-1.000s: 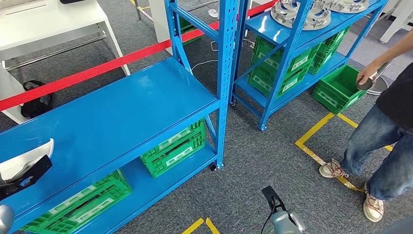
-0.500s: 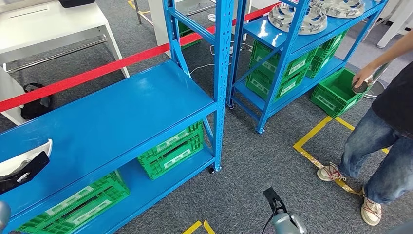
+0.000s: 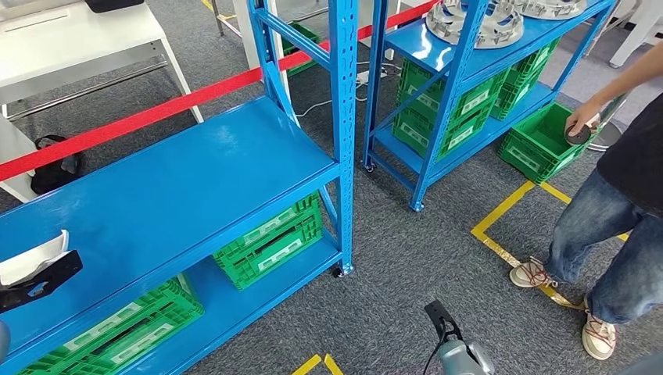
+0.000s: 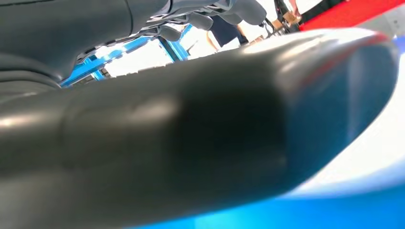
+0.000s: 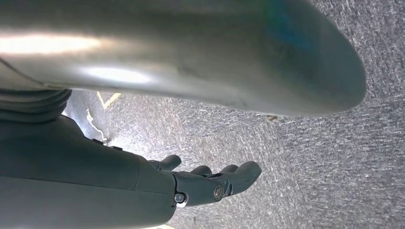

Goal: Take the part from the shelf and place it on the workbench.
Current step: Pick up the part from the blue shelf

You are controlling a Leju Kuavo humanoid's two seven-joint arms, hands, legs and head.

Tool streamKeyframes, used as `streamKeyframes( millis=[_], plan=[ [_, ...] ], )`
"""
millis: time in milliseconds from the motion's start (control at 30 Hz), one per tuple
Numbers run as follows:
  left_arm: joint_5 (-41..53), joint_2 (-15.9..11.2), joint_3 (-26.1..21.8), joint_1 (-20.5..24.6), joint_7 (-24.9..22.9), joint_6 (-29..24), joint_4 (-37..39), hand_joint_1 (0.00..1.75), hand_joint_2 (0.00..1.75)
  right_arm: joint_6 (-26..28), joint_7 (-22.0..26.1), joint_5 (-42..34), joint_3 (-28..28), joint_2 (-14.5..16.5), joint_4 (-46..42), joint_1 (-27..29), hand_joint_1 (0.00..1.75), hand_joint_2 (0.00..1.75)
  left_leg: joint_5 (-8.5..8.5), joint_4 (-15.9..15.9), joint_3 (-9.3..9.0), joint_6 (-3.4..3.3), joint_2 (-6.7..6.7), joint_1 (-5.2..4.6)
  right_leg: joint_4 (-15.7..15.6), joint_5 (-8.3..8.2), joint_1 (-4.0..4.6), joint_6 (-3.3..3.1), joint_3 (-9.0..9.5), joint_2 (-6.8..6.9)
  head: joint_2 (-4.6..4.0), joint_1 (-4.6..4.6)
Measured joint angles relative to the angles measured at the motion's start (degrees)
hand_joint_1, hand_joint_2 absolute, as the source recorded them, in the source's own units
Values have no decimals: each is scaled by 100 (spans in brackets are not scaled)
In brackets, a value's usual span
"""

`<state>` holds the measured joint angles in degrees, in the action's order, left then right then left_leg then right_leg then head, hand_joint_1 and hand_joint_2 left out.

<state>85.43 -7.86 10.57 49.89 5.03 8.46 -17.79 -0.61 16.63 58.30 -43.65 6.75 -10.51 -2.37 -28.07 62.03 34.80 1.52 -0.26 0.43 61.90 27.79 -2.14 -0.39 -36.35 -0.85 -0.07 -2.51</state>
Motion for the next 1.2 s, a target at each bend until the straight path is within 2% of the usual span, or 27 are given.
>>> streamKeyframes(
  millis=[67, 133, 200, 300, 333, 367, 400, 467, 533, 567, 700, 967, 1200],
  plan=[
    [23, -16, 24, 40, -12, 18, 7, 0, 0, -6, 0, 2, -10, 7, 0, 3, 0, 0, 13, -206, -85, -26, -6, -46, -39, -30, -13, 69, -8, 3, 0, -1],
    [27, -22, 33, 48, -19, 25, 13, 0, 87, -9, 0, 1, -18, 8, 0, 6, 0, 0, 61, -280, -105, -48, -5, -48, -79, -53, -21, 150, 1, 14, 0, -2],
    [28, -21, 39, 60, -17, 35, 17, 0, 175, -9, 0, 0, -20, 6, 0, -2, 0, 0, 121, -369, -140, -103, 5, -26, 121, 91, 1, 188, -95, 42, 0, -10],
    [59, -18, 72, 62, 25, 156, 49, 0, 175, -7, 0, 0, -31, -11, 0, -4, 0, 0, 137, -384, -141, -167, 17, -42, 1097, 546, 47, 185, -557, 60, 0, -24],
    [85, -21, 93, 53, 39, 220, 67, 0, 175, -7, 0, 1, -42, -15, 0, 2, 0, 0, 131, -372, -138, -179, 17, -54, 1331, 597, 60, 181, -668, 60, 0, -24],
    [115, -27, 121, 44, 40, 271, 82, 0, 175, -5, 1, 2, -54, -18, 0, 8, 0, 0, 124, -357, -135, -188, 13, -66, 1358, 540, 71, 169, -681, 60, 0, -24],
    [146, -34, 152, 38, 33, 304, 92, 0, 175, -2, 2, 4, -64, -19, 0, 10, 0, 0, 114, -339, -134, -194, 8, -74, 1158, 389, 80, 150, -581, 61, 0, -25],
    [185, -50, 216, 31, -3, 320, 99, 0, 175, 7, 9, 17, -75, -24, 0, 3, 0, 0, 82, -293, -127, -181, -2, -90, 398, 59, 107, 86, -198, 63, 0, -25],
    [193, -72, 265, 9, -50, 329, 114, 0, 175, 10, 18, 37, -78, -26, 0, -3, 0, 0, 56, -258, -107, -138, -10, -112, -72, -57, 129, 35, 35, 64, 0, -23],
    [193, -85, 279, -15, -72, 350, 126, 0, 175, 10, 21, 46, -79, -27, 0, -1, 0, 0, 52, -251, -99, -125, -11, -125, -122, -47, 133, 25, 54, 63, 0, -22],
    [193, -121, 322, -106, -148, 532, 187, 0, 175, 13, 28, 89, -98, -26, 0, 9, 0, 0, 78, -295, -115, -173, -7, -140, -158, -85, 131, 31, 59, 47, 0, -20],
    [193, -126, 378, -185, -201, 589, 242, 0, 175, 10, -9, 131, -114, -24, 0, -1, 0, 0, 103, -343, -128, -94, -9, -140, -157, -81, 132, 5, 59, 59, 0, -22],
    [193, -133, 395, -216, -203, 581, 263, 0, 175, 10, -15, 139, -117, -24, 0, -1, 0, 0, 105, -339, -125, -85, -10, -141, -165, -88, 116, 8, 66, 60, 0, -22]
  ],
)
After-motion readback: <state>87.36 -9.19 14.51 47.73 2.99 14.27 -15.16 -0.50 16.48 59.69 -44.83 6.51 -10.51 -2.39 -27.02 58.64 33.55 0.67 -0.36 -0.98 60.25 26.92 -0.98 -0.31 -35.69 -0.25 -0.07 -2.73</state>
